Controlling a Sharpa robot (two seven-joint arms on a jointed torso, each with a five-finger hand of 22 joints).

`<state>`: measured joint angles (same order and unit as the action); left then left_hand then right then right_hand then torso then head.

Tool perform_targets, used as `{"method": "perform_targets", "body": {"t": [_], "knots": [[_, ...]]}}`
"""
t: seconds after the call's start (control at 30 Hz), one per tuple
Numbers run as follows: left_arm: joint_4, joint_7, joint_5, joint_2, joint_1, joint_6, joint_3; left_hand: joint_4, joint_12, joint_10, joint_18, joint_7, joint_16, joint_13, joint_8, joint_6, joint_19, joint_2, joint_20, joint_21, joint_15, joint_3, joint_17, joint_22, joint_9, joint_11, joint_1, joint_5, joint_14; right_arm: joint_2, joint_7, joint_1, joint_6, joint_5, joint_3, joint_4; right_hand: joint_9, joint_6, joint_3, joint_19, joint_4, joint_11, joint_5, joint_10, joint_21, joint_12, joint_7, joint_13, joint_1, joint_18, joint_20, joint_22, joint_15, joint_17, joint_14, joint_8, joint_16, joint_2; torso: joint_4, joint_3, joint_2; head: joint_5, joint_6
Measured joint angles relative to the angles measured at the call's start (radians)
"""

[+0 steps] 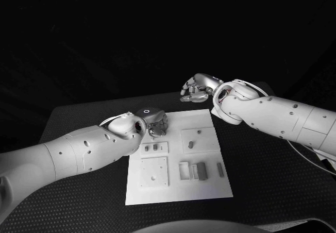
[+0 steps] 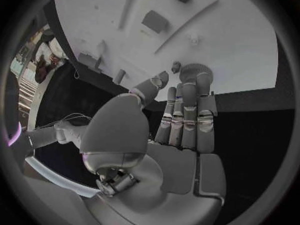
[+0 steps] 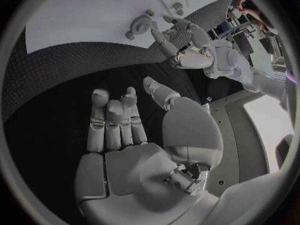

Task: Assemble the parts on the task board

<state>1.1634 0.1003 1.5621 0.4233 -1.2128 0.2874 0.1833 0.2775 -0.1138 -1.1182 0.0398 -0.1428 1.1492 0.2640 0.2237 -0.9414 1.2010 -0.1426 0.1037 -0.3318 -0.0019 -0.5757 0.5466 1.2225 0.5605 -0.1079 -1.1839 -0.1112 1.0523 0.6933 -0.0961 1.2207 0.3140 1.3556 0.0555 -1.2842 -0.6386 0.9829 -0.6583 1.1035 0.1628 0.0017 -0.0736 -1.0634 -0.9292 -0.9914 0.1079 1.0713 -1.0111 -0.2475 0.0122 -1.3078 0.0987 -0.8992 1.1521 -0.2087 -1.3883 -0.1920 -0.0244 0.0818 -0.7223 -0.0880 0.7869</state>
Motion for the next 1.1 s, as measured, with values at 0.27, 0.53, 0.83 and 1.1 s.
{"method": "perform_targets", "body": {"t": [0.27,0.53,0.83,1.1], "knots": [[-0.016,0.011,0.017,-0.01,0.007,-0.033,0.0,-0.004,0.018,0.0,0.0,0.0,0.036,-0.009,-0.007,0.007,0.011,-0.008,0.0,-0.02,0.0,0.009,0.018,0.035,-0.014,0.0,0.008,0.004,0.0,-0.002,0.0,0.0,0.0,0.0,0.0,-0.001,0.0,0.001,0.0,0.0,0.0,0.0,0.0,0.0,0.0,0.0,0.003,0.0,0.0,0.0,0.0,0.0,0.0,0.0,0.0,0.0,0.0,0.0,-0.0018,-0.0011,0.0,-0.002,0.002],[-0.043,0.012,0.029,-0.026,0.022,-0.039,0.001,-0.004,0.035,0.002,0.001,0.004,0.051,-0.015,-0.015,0.029,0.011,-0.011,0.0,-0.029,0.0,0.009,0.021,0.05,-0.023,-0.002,0.004,0.004,0.0,-0.004,0.0,0.0,0.0,0.0,0.0,-0.001,0.0,0.001,0.0,0.0,0.0,0.0,0.0,0.0,0.0,0.0,0.003,0.0,0.0,0.0,0.0,0.0,0.0,0.0,0.0,0.0,0.0,0.0,-0.0019,-0.0016,0.0,-0.004,0.002],[-0.048,0.009,0.033,-0.034,0.025,-0.033,-0.001,-0.004,0.035,0.004,0.005,0.004,0.059,-0.018,-0.015,0.029,0.018,-0.015,0.0,-0.036,-0.004,0.009,0.023,0.059,-0.027,-0.001,0.0,0.004,0.004,-0.005,0.0,0.0,0.0,0.0,0.0,-0.003,0.0,0.001,0.0,0.0,0.0,0.0,0.0,0.0,0.0,-0.004,0.003,0.0,0.0,0.0,0.0,0.0,0.0,0.0,0.0,0.0,0.0,0.0,-0.0019,-0.0014,0.0,-0.006,0.004],[-0.047,0.006,0.034,-0.031,0.026,-0.037,0.0,-0.004,0.035,-0.009,0.005,0.006,0.096,-0.015,-0.009,0.019,0.038,-0.008,0.009,-0.059,-0.013,0.009,0.033,0.084,-0.028,0.011,-0.007,0.004,0.024,-0.003,0.0,0.0,0.0,0.0,0.0,-0.005,0.0,0.001,0.0,0.0,0.0,0.0,0.0,0.0,0.0,-0.004,0.003,0.0,0.0,0.0,0.0,0.0,0.0,0.0,0.0,0.0,0.0,0.0,-0.0023,-0.0014,0.001,-0.008,0.006]]}}
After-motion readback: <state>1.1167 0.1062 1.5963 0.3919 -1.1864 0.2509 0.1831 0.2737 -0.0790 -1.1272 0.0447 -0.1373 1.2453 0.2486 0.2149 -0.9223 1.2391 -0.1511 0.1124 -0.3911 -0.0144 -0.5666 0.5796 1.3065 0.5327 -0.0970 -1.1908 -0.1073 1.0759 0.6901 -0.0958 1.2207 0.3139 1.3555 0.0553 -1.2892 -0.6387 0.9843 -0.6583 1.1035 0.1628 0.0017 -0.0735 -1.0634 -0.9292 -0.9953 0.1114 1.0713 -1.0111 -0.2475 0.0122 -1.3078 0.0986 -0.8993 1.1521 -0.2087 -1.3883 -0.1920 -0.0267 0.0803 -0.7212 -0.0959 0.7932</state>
